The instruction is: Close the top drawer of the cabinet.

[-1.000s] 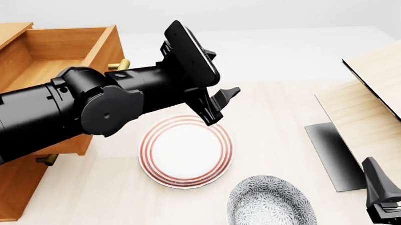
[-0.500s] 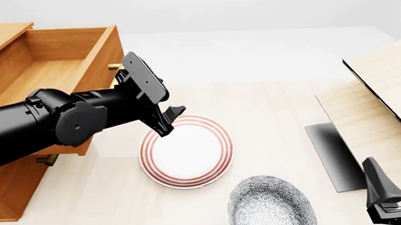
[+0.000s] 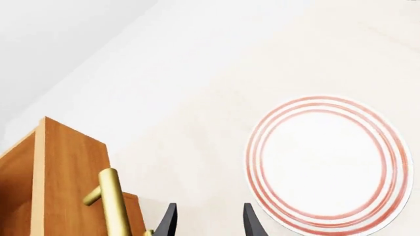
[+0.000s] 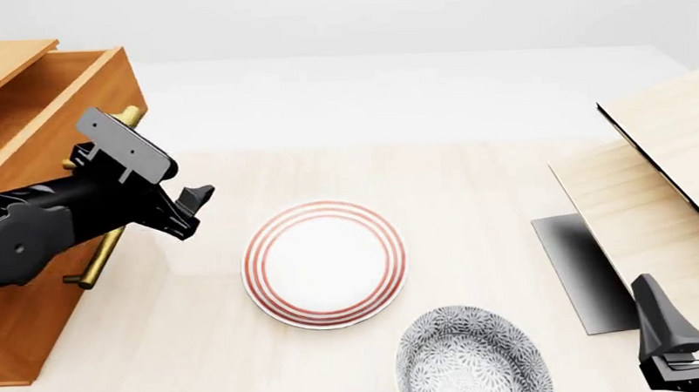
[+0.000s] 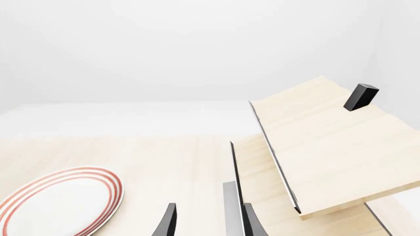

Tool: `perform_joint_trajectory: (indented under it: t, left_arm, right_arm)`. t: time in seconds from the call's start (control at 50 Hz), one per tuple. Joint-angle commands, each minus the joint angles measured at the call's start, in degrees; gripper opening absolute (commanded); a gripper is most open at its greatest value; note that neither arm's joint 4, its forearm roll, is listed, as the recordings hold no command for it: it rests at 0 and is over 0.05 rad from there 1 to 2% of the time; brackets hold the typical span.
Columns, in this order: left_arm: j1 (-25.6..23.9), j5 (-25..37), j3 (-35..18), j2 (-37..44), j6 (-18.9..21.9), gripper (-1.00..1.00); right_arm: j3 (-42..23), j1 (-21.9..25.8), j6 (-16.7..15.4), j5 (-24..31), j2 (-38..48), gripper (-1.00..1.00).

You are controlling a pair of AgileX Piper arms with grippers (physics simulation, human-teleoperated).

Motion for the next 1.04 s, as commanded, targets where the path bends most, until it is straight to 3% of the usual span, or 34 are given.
perform_joint_trajectory:
  t: [0.02, 0.14, 0.66, 0.76, 0.82, 0.86, 0.88, 0.9, 0.92, 0.96, 0.98, 1.04]
  left_arm:
    - [8.40, 1.63, 1.32, -4.83, 0.09, 1.00]
    - [15.00, 0.37, 2.00, -3.65, 1.81, 1.00]
    - [34.37, -5.28, 3.52, 1.92, 11.58, 1.00]
    - [35.22, -4.07, 1.72, 0.72, 10.16, 1.00]
    - [32.42, -2.96, 1.80, -2.50, 9.36, 1.00]
    - [24.39, 0.37, 1.91, -10.51, 5.00, 1.00]
    - [24.38, 0.40, 1.91, -10.54, 5.00, 1.00]
    - [15.47, 1.89, 4.66, -17.64, 3.84, 1.00]
    - [13.79, 2.20, 4.37, -20.87, -0.47, 1.00]
    - [5.71, 1.20, 8.76, -29.52, -2.06, 1.00]
    - [4.33, 0.33, 10.44, -32.14, -2.67, 1.00]
    - [-3.04, -3.63, 18.46, -42.16, -9.74, 1.00]
  right_arm:
    - [0.00, 0.01, 0.00, 0.00, 0.00, 1.00]
    - [0.00, 0.00, 0.00, -0.01, 0.02, 1.00]
    - [0.00, -0.01, -0.01, 0.00, 0.00, 1.00]
    - [0.00, 0.00, 0.00, 0.01, -0.02, 1.00]
    - [0.00, 0.01, 0.01, 0.00, 0.00, 1.00]
    - [0.00, 0.00, 0.00, 0.00, 0.00, 1.00]
    - [0.00, 0.00, 0.00, 0.00, 0.00, 1.00]
    - [0.00, -0.01, 0.00, 0.01, -0.02, 1.00]
    - [0.00, 0.00, -0.01, 0.00, 0.00, 1.00]
    - [0.00, -0.01, -0.01, 0.01, -0.01, 1.00]
    - [0.00, 0.00, -0.01, 0.00, 0.00, 1.00]
    - [0.00, -0.01, 0.00, 0.01, -0.02, 1.00]
